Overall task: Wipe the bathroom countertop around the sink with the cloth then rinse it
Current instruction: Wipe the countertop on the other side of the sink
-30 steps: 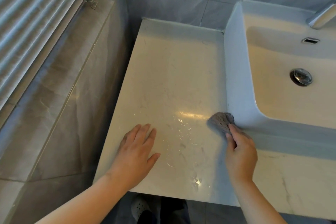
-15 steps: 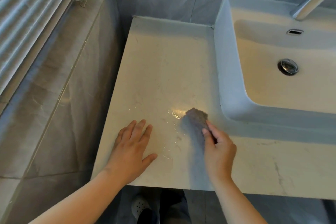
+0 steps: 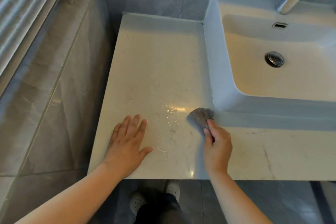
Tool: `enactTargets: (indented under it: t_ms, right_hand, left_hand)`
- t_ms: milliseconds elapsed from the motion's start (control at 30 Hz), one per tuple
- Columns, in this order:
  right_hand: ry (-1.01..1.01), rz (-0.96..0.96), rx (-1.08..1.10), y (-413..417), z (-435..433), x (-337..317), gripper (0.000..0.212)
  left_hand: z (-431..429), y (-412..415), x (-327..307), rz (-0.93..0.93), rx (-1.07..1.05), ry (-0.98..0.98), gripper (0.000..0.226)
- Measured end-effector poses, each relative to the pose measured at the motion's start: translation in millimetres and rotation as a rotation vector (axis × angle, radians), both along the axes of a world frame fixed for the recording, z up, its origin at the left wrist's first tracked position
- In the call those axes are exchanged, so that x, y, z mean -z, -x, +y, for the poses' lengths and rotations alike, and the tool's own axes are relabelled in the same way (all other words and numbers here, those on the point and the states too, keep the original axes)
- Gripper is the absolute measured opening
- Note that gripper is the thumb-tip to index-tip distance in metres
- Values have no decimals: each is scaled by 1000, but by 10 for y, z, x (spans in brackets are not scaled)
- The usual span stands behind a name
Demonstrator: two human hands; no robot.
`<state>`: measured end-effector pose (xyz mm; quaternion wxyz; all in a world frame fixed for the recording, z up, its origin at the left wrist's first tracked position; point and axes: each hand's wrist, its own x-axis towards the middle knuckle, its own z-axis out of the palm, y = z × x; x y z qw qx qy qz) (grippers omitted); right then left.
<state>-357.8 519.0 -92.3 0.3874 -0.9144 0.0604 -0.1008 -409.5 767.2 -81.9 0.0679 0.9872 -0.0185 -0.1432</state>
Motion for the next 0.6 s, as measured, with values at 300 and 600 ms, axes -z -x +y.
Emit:
enactTargets:
  t_ms: [300, 600]
  right_hand:
    - [-106, 75, -135, 142, 323, -66, 31]
    - [-181, 5, 155, 216, -266, -231, 33]
  left_hand:
    - [27, 7, 56, -1, 8, -44, 83]
    - [-22, 14, -4, 45, 9, -58, 86]
